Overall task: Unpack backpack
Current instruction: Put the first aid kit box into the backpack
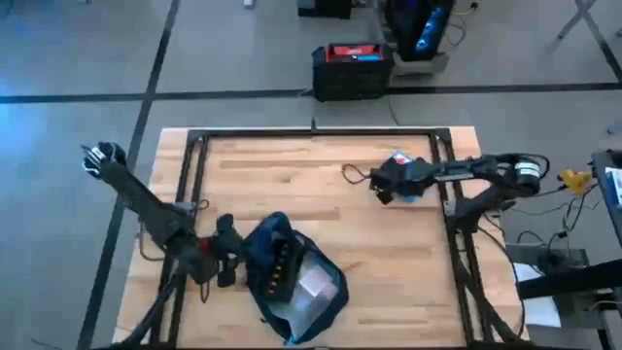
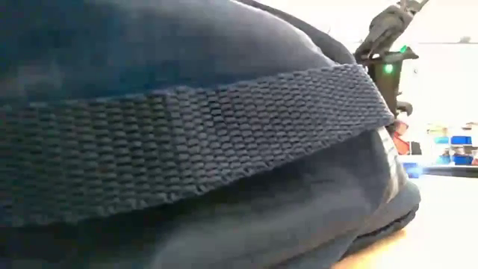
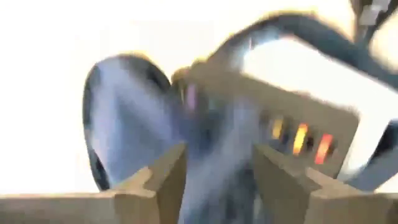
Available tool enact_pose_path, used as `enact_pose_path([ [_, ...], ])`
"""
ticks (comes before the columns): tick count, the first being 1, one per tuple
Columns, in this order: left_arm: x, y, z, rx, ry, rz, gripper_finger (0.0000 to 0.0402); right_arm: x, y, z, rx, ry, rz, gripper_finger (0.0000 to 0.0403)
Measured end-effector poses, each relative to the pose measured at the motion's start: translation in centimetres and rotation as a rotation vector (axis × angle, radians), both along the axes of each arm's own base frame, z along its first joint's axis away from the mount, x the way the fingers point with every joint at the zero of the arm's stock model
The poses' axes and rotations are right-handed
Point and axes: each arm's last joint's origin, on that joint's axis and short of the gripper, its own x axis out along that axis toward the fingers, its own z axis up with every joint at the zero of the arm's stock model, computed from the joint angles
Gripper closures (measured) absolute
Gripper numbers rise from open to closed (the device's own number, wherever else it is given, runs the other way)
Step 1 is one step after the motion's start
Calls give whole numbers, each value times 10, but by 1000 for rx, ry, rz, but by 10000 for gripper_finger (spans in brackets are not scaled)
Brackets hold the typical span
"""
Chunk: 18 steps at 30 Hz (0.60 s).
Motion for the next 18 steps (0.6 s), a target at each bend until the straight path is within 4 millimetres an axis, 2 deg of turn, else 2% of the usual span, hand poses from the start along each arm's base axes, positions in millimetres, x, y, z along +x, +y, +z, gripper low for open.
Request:
enact_pose_path([
  [4,19,6,35,126,-89,69,223,23,44,21,4,-106,232,403],
  [8,55,21,45,173,-65,144,235,23,78,45,-126,-79,376,403],
  [12,106,41,28,130,13,86,249,4,113,45,-192,51,562,403],
  [15,145,59,7,87,46,10,259,-15,140,35,-237,134,716,403],
  [18,175,78,-13,79,111,19,270,-30,162,25,-304,150,829,403],
])
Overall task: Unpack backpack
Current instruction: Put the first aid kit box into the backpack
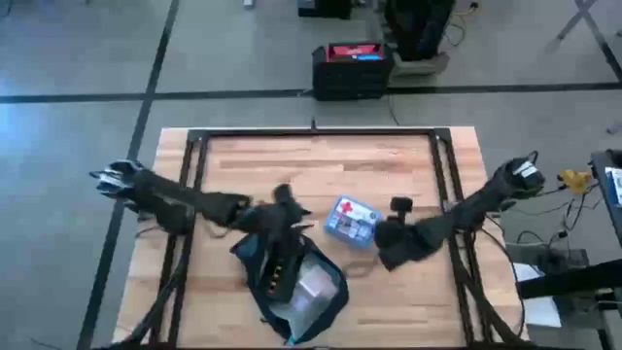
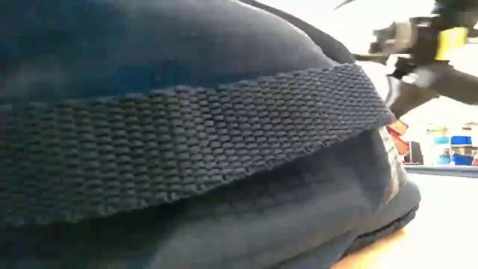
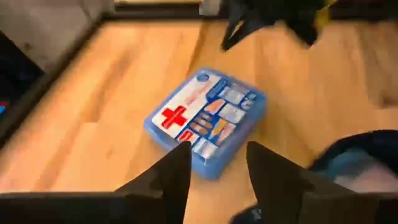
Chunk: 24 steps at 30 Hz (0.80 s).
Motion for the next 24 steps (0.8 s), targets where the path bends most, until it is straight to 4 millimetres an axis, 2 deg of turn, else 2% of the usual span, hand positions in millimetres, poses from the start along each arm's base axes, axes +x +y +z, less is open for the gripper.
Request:
enact_pose_path([
  [4,26,23,-21,7,73,62,282,-10,20,-11,-87,24,121,385],
  [8,41,35,-41,10,142,69,283,-5,27,-26,-174,93,203,325],
  [17,61,47,-69,2,134,55,282,8,35,-65,-291,231,316,160],
  [20,66,50,-75,5,108,58,283,9,35,-67,-343,242,344,127],
  [24,69,57,-94,2,155,72,283,17,30,-69,-357,275,384,107],
])
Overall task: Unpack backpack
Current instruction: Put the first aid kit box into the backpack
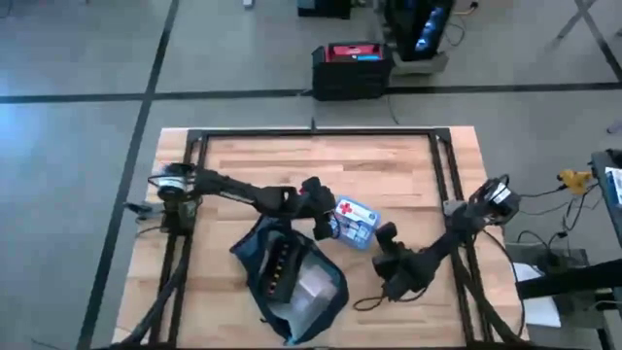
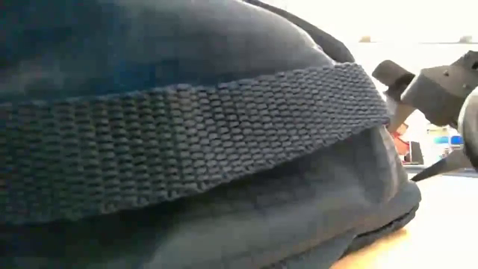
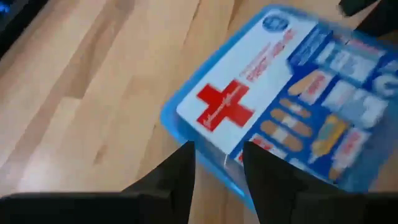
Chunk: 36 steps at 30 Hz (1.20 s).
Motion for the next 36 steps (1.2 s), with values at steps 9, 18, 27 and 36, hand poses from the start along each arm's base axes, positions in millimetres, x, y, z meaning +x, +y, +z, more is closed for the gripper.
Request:
enact_pose_path([
  [9,5,13,-30,-11,43,13,283,24,-18,-1,-37,28,70,112],
  [18,1,14,-34,22,75,-14,283,37,-15,18,-68,-24,138,113],
  [27,-4,7,-44,-88,134,-125,283,51,-30,34,-121,-94,74,113],
  [36,-6,3,-44,-83,158,-152,283,63,-40,38,18,-119,60,162],
])
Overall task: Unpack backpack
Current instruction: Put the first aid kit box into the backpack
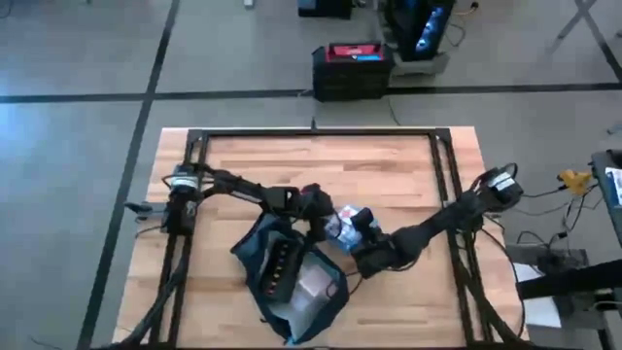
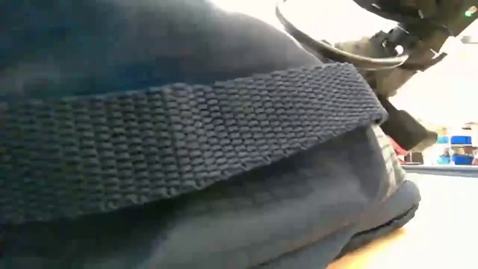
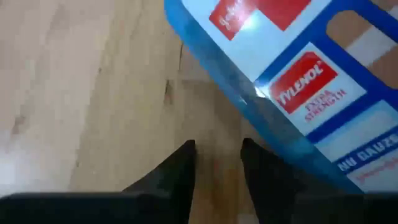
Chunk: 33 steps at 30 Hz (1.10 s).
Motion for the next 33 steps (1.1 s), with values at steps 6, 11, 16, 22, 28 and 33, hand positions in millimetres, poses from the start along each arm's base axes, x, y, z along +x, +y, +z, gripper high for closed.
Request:
enact_pose_path([
  [6,-13,-1,25,18,33,3,283,5,7,11,41,-12,-4,278],
  [11,-36,-8,84,25,-4,20,283,9,17,37,10,-3,-19,278],
  [16,-77,-30,130,69,35,68,283,9,32,67,-56,-57,-29,278],
  [22,-131,-69,167,34,20,149,283,2,70,87,22,-112,98,278],
  [28,-172,-111,173,7,-20,209,283,-1,100,98,87,-223,206,278],
  [33,-196,-132,171,-36,-17,273,283,14,116,99,83,-295,319,278],
])
